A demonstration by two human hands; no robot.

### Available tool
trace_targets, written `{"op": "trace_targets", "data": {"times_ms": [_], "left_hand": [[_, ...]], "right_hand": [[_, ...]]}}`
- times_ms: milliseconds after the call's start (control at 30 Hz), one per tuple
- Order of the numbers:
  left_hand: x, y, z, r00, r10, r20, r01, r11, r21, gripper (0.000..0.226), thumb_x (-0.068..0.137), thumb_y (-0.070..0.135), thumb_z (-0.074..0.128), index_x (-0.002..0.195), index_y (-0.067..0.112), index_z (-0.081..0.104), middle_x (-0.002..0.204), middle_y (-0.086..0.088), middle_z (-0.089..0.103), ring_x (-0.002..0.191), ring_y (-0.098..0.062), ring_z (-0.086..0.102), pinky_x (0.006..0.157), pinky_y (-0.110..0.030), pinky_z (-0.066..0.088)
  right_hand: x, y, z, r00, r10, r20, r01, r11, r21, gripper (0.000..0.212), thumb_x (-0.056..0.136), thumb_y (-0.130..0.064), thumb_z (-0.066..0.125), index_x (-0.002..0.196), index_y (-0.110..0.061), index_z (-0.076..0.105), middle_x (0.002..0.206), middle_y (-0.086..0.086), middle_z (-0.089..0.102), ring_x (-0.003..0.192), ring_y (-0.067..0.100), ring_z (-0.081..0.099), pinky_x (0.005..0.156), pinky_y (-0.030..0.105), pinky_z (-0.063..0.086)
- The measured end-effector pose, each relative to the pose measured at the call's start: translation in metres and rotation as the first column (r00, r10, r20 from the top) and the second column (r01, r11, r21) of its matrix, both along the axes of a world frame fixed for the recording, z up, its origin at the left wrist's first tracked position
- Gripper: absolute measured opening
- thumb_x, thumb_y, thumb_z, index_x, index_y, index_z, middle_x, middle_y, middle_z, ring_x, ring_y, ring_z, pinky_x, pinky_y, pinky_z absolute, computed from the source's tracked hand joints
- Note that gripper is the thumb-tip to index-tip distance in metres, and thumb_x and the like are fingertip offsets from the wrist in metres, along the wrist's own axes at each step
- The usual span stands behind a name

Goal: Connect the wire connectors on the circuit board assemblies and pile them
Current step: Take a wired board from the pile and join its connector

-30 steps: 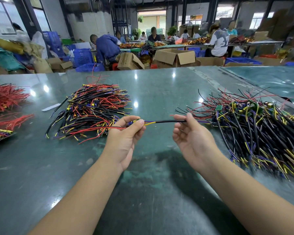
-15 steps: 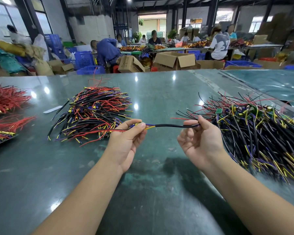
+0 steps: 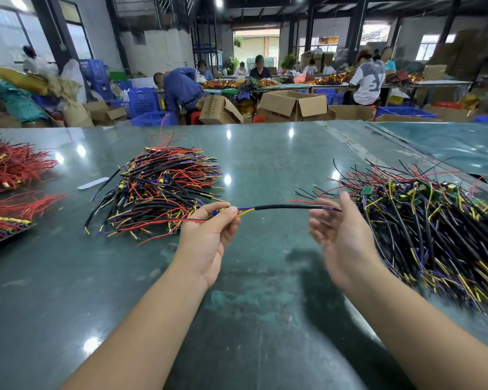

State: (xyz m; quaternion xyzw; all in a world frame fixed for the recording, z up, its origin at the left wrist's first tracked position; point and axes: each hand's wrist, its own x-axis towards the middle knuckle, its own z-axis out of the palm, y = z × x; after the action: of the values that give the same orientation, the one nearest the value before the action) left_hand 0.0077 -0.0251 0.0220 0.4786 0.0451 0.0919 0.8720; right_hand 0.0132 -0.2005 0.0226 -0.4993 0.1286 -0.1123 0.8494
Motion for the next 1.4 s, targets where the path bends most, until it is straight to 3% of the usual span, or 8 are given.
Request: {"op": "trace_targets", "data": {"times_ms": [100,200,333,500,733,1133,1267,1400], "left_hand": [[0.002,0.003,-0.002,0.996,0.092,0.002,-0.092,0.992,0.085,0.018,0.084,-0.008,0.06,0.08,0.009,0.058,0.067,-0.006,0.06,0.05,-0.005,0.06,0.052,-0.012,0.05],[-0.001,-0.001,-0.004,0.996,0.092,0.016,-0.093,0.981,0.172,0.018,0.084,-0.009,0.061,0.08,0.008,0.058,0.071,-0.008,0.058,0.05,-0.006,0.059,0.052,-0.013,0.049],[-0.007,-0.01,-0.006,0.999,-0.028,0.03,0.021,0.98,0.197,0.018,0.083,-0.009,0.061,0.08,0.009,0.059,0.072,-0.008,0.058,0.053,-0.007,0.06,0.056,-0.014,0.052],[-0.011,-0.013,-0.004,0.985,-0.169,0.034,0.16,0.97,0.184,0.017,0.082,-0.01,0.06,0.081,0.008,0.059,0.072,-0.011,0.062,0.055,-0.009,0.061,0.058,-0.016,0.054],[-0.012,-0.006,0.0,0.942,-0.322,0.091,0.328,0.943,-0.057,0.018,0.067,0.001,0.063,0.083,0.008,0.061,0.068,-0.01,0.069,0.056,-0.011,0.065,0.057,-0.017,0.054],[-0.009,-0.004,-0.002,0.941,-0.33,0.076,0.316,0.937,0.147,0.055,0.068,0.016,0.067,0.122,0.016,0.056,0.111,-0.005,0.07,0.083,-0.014,0.069,0.067,-0.021,0.056],[-0.008,0.0,-0.003,0.95,-0.311,0.019,0.304,0.937,0.172,0.058,0.068,0.021,0.067,0.124,0.02,0.054,0.11,-0.003,0.071,0.081,-0.012,0.069,0.073,-0.028,0.054],[-0.009,0.0,-0.002,0.946,-0.323,0.004,0.318,0.935,0.158,0.047,0.073,0.022,0.061,0.119,0.019,0.057,0.095,-0.002,0.073,0.072,-0.011,0.068,0.066,-0.023,0.056]], "right_hand": [[-0.004,-0.004,-0.005,0.931,-0.285,0.23,0.363,0.644,-0.673,0.042,0.093,-0.031,0.053,0.131,-0.016,0.045,0.123,0.002,0.048,0.119,0.021,0.032,0.097,0.033,0.03],[-0.013,0.002,-0.005,0.767,0.044,0.641,0.621,0.205,-0.757,0.041,0.087,-0.013,0.058,0.127,-0.008,0.052,0.119,0.006,0.055,0.114,0.021,0.035,0.097,0.034,0.028],[-0.021,0.023,-0.016,0.819,0.409,0.402,0.431,0.022,-0.902,0.03,0.09,-0.021,0.057,0.118,-0.011,0.061,0.103,0.002,0.065,0.099,0.027,0.056,0.086,0.039,0.045],[-0.02,0.018,-0.018,0.88,0.406,0.246,0.248,0.049,-0.968,0.025,0.1,-0.032,0.041,0.114,-0.027,0.061,0.105,-0.009,0.067,0.094,0.024,0.061,0.074,0.04,0.049],[-0.021,0.014,-0.004,0.82,0.509,0.261,0.017,0.434,-0.901,0.021,0.095,-0.03,0.054,0.078,-0.024,0.065,0.051,-0.01,0.038,0.051,0.006,0.032,0.048,0.017,0.027],[-0.027,0.007,0.014,0.882,0.341,0.327,0.144,0.465,-0.874,0.034,0.096,-0.023,0.052,0.064,-0.011,0.055,0.045,-0.006,0.033,0.048,0.008,0.031,0.049,0.025,0.025],[-0.023,-0.022,0.037,0.866,-0.115,0.487,0.501,0.208,-0.84,0.035,0.099,-0.029,0.044,0.067,-0.014,0.045,0.052,-0.006,0.04,0.055,0.026,0.042,0.054,0.035,0.022],[-0.009,-0.084,0.056,0.811,-0.404,0.423,0.465,0.008,-0.885,0.031,0.098,-0.023,0.037,0.097,-0.006,0.064,0.095,0.019,0.066,0.089,0.038,0.058,0.068,0.038,0.037]]}}
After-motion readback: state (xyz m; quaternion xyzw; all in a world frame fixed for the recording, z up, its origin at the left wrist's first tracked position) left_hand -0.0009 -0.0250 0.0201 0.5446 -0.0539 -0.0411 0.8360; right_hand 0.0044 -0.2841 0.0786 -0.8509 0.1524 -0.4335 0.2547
